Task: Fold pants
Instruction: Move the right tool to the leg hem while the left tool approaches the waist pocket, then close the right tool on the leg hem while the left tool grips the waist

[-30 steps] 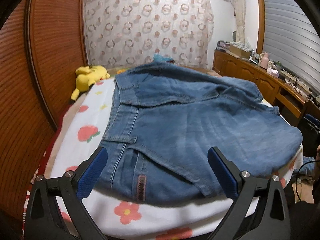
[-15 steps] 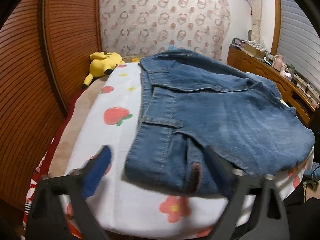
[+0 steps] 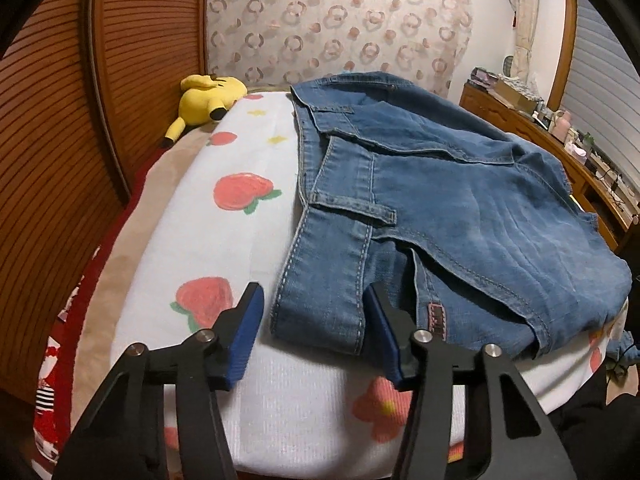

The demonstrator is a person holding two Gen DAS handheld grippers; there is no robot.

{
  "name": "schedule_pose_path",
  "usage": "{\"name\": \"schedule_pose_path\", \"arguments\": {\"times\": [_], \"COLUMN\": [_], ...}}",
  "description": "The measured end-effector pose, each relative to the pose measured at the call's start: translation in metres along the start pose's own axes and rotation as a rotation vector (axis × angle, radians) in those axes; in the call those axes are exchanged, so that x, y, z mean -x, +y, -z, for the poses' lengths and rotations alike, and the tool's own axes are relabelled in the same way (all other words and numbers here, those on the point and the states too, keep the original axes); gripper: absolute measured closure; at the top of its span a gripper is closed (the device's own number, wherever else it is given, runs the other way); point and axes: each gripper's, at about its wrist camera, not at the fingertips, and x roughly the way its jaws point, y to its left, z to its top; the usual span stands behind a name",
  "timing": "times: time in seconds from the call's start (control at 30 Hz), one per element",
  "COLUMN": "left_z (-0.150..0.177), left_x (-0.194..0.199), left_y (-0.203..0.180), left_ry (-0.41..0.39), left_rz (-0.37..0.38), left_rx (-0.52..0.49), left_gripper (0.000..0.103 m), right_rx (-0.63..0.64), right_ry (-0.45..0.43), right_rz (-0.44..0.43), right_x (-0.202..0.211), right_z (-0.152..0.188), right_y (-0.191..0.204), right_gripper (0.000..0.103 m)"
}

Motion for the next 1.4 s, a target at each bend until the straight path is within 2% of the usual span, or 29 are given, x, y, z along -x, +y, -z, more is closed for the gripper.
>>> {"name": "schedule_pose_path", "arguments": {"times": [0.1,0.3,0.47,0.53,0.57,0.6,0.67,0.73,0.77,0.8,1.2,1.3,1.33,1.4], "left_z": [-0.001,-0.001,-0.003,-0.004,-0.004,-0.005,-0.006,-0.007,-0.007,-0.007,-0.004,-0.003,-0.002,-0.002], "left_x": [0.000,0.005,0.008,0.008,0.008,0.009,0.012,0.013,0.014,0.014,0.010,0.010,0.010,0.009], "left_y": [-0.002,-0.003,-0.005,-0.005,-0.004,-0.004,-0.002,-0.003,-0.003,-0.004,-0.005,-0.002,0.000,0.002], "left_ry": [0.002,-0.010,-0.012,-0.010,-0.010,-0.013,-0.020,-0.021,-0.020,-0.019,0.007,0.001,-0.004,-0.001], "left_rz": [0.014,0.035,0.036,0.027,0.017,0.004,0.002,-0.009,-0.008,0.001,0.017,-0.012,-0.017,0.007], "left_rx": [-0.005,-0.009,-0.009,-0.017,-0.018,-0.019,-0.022,-0.032,-0.042,-0.050,-0.064,-0.048,-0.046,-0.040], "left_gripper": [0.058,0.072,0.073,0.067,0.056,0.051,0.049,0.039,0.028,0.022,0.022,0.022,0.024,0.038], "right_rx": [-0.009,-0.003,-0.010,-0.010,-0.010,-0.010,-0.007,-0.005,-0.006,-0.007,-0.001,-0.002,-0.003,-0.004], "right_ry": [0.010,0.034,0.044,0.042,0.042,0.042,0.044,0.046,0.046,0.046,0.054,0.055,0.056,0.058], "right_rz": [-0.025,-0.045,-0.035,-0.032,-0.032,-0.031,-0.027,-0.024,-0.024,-0.024,-0.018,-0.020,-0.021,-0.022], "right_x": [-0.004,-0.014,-0.017,-0.015,-0.015,-0.014,-0.015,-0.017,-0.016,-0.017,-0.019,-0.019,-0.020,-0.020], "right_z": [-0.001,-0.003,-0.006,-0.005,-0.005,-0.004,-0.003,-0.005,-0.004,-0.005,-0.008,-0.009,-0.010,-0.010], "right_y": [0.000,-0.006,-0.010,-0.013,-0.012,-0.013,-0.012,-0.009,-0.009,-0.007,-0.003,-0.004,-0.004,-0.004], "right_gripper": [0.028,0.046,0.063,0.064,0.064,0.064,0.064,0.064,0.064,0.064,0.064,0.064,0.064,0.064]}}
